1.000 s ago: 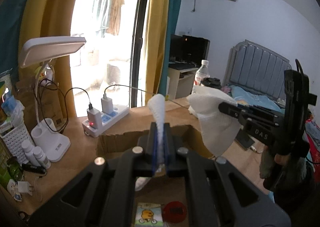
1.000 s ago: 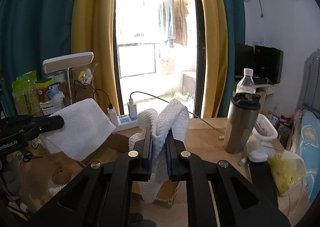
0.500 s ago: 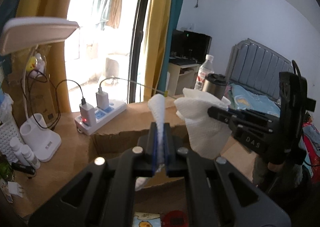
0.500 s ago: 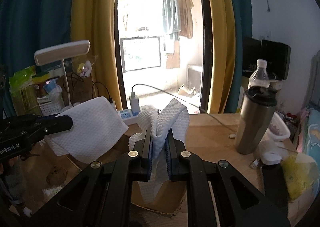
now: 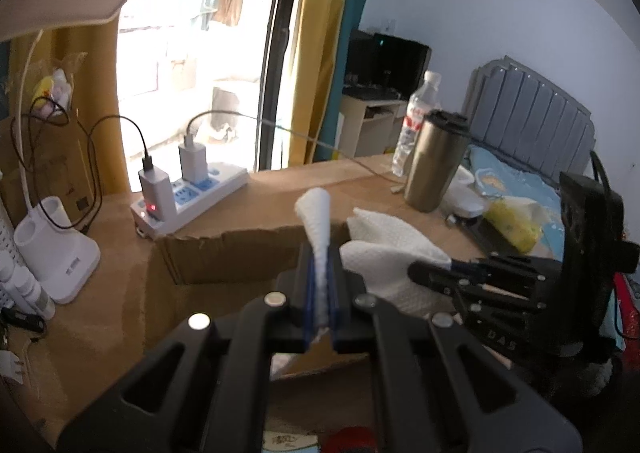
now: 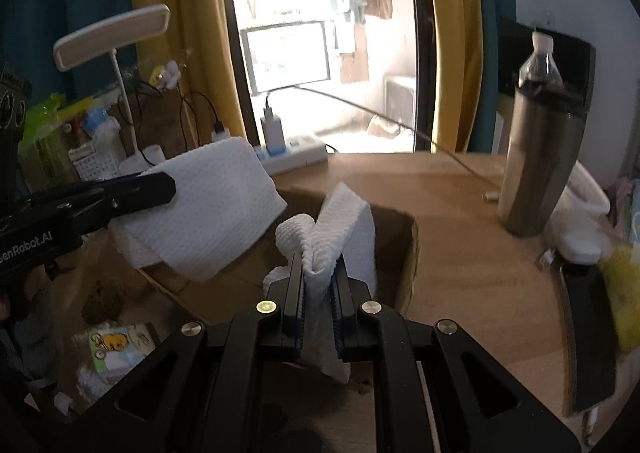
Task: Organize soft objects
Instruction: 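Carry the white cloth and towel in both grippers over the cardboard box, then open both grippers to drop the cloth and towel into the box, then move the left gripper to the bubble wrap while the right gripper approaches the grey sock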
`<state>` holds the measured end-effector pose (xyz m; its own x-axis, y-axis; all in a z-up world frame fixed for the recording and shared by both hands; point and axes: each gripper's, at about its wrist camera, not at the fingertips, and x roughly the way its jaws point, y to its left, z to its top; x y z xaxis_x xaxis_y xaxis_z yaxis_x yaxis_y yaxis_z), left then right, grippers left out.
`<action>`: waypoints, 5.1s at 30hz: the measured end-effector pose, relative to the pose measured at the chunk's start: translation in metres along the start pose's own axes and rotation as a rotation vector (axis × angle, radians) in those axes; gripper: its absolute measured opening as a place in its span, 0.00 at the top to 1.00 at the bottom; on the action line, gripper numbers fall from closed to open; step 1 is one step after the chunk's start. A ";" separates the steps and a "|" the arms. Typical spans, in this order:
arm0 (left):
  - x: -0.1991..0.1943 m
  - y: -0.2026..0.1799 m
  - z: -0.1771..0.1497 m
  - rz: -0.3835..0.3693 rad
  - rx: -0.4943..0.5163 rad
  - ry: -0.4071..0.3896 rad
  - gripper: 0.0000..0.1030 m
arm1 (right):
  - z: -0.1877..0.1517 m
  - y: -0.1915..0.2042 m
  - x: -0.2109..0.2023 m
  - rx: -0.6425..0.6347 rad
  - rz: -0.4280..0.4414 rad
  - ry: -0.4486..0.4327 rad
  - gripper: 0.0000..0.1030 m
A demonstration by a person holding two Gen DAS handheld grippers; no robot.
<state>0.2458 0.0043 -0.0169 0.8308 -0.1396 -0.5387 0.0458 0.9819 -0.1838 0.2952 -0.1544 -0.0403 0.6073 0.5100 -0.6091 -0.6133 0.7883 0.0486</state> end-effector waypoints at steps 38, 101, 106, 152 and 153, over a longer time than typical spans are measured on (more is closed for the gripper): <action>0.001 0.007 -0.014 0.057 -0.025 0.095 0.80 | -0.004 0.012 -0.028 0.001 -0.031 0.015 0.57; -0.091 0.002 -0.096 -0.012 -0.078 0.071 0.28 | -0.070 0.066 -0.096 0.003 -0.072 0.001 0.34; -0.090 0.000 -0.106 -0.010 -0.076 0.082 0.28 | -0.080 0.066 -0.091 0.012 -0.070 0.017 0.34; -0.051 -0.062 -0.149 -0.012 0.085 0.241 0.29 | -0.132 0.031 -0.077 0.051 -0.071 0.097 0.63; -0.049 -0.065 -0.149 -0.011 0.093 0.246 0.30 | -0.132 0.029 -0.079 0.054 -0.074 0.093 0.63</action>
<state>0.1190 -0.0715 -0.1013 0.6708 -0.1662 -0.7228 0.1146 0.9861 -0.1204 0.1628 -0.2172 -0.0957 0.5991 0.4172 -0.6834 -0.5386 0.8415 0.0416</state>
